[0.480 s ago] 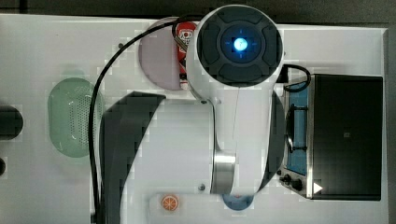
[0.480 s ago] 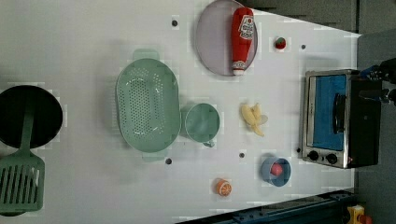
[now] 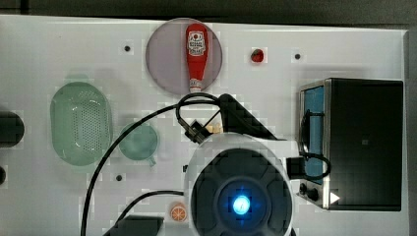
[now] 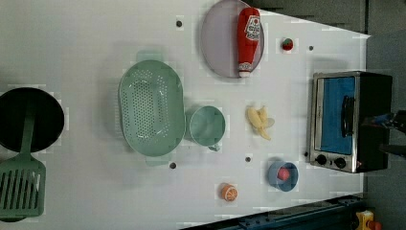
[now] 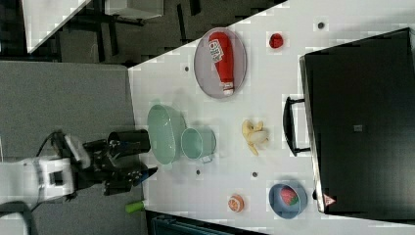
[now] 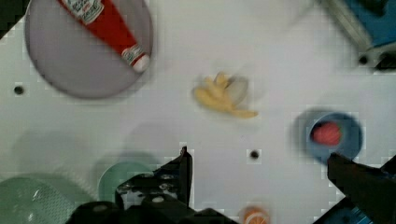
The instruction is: Pick Banana and place it in mug.
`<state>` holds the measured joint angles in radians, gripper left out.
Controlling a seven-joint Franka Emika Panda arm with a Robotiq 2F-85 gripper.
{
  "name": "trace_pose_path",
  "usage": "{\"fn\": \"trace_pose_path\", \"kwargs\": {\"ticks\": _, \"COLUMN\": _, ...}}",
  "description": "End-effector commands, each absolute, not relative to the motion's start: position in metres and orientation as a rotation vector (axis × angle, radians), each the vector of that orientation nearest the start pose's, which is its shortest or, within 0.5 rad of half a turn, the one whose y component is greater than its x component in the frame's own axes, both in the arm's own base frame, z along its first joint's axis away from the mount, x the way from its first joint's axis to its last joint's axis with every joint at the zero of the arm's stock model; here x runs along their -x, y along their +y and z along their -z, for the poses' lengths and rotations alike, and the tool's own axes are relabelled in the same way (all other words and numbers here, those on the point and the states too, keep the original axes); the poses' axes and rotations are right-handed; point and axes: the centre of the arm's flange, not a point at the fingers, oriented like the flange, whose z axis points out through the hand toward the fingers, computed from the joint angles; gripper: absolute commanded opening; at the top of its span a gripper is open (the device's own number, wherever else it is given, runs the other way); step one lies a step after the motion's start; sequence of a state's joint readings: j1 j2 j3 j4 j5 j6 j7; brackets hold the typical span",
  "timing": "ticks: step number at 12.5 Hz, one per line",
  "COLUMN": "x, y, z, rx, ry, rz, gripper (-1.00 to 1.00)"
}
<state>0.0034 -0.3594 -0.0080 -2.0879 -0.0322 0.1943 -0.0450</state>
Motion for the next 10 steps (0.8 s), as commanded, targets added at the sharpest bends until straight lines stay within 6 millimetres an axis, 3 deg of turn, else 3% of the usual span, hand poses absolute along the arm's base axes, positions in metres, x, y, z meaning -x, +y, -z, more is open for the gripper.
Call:
{"fn": "trace_pose_path", "kwargs": {"ticks": 1, "x": -0.479, "y": -0.021, "z": -0.526, "rx": 3.026, "ry": 0.951, "rz": -0.036, "gripper": 1.00}}
{"fn": "trace_pose_path", "kwargs": {"ticks": 7, "x": -0.516, "y": -0.021, "z": -0.414, "rx": 3.150, "ry": 0.353, "rz": -0.156, "gripper": 1.00}}
{"fn": "trace_pose_path", "kwargs": {"ticks": 10, "x": -0.528, "y": -0.020, "z": -0.349, "rx": 3.141, "ry": -0.168, "rz": -0.222, "gripper": 1.00}}
